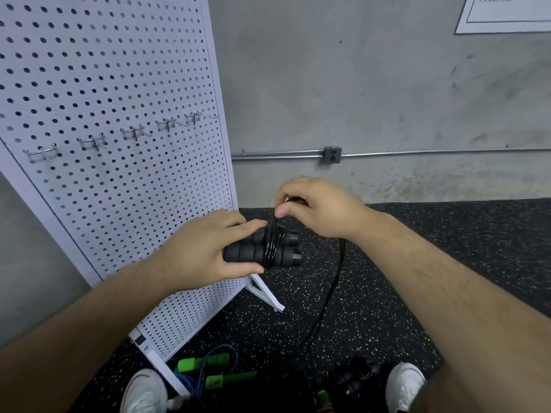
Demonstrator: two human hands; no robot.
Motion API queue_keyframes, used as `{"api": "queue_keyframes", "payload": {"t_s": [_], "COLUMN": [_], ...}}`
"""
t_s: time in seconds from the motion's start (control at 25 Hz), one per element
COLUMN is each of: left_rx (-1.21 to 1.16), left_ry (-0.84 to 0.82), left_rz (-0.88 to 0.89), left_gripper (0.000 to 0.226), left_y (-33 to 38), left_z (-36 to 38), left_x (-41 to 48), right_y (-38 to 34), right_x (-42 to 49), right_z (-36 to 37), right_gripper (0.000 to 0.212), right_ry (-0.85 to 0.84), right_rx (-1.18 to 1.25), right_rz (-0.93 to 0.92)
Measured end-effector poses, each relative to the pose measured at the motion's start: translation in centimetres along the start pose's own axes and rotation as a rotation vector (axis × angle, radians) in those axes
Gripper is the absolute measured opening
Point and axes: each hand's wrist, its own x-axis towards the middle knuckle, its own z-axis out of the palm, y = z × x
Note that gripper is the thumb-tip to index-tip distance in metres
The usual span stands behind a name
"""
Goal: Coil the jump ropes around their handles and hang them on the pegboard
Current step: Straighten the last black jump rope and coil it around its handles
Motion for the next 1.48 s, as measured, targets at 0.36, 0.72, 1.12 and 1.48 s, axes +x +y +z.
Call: {"api": "queue_keyframes", "payload": {"t_s": [0.36, 0.72, 1.12, 1.48], "left_rx": [-0.189, 0.113, 0.023, -0.251], "left_ry": [0.088, 0.052, -0.079, -0.03], "left_rz": [-0.153, -0.342, -0.19, -0.059], "left_gripper": [0.078, 0.081, 0.071, 0.066], "left_y": [1.3, -7.0, -5.0, 2.9], "left_z": [-2.3, -0.9, 0.6, -2.2], "left_x": [0.0, -0.1, -0.6, 0.0], "right_y": [-2.2, -7.6, -6.5, 0.2], "right_x": [-1.5, -1.5, -1.1, -0.6], "right_z": [4.8, 7.8, 2.0, -0.3], "right_gripper": [0.031, 0.033, 0.031, 0.027], "right_ry": [-0.156, -0.207, -0.005, 0.032], "right_rx": [0.649, 0.422, -0.127, 0.022], "right_rz": [0.335, 0.316, 0.113, 0.224]}}
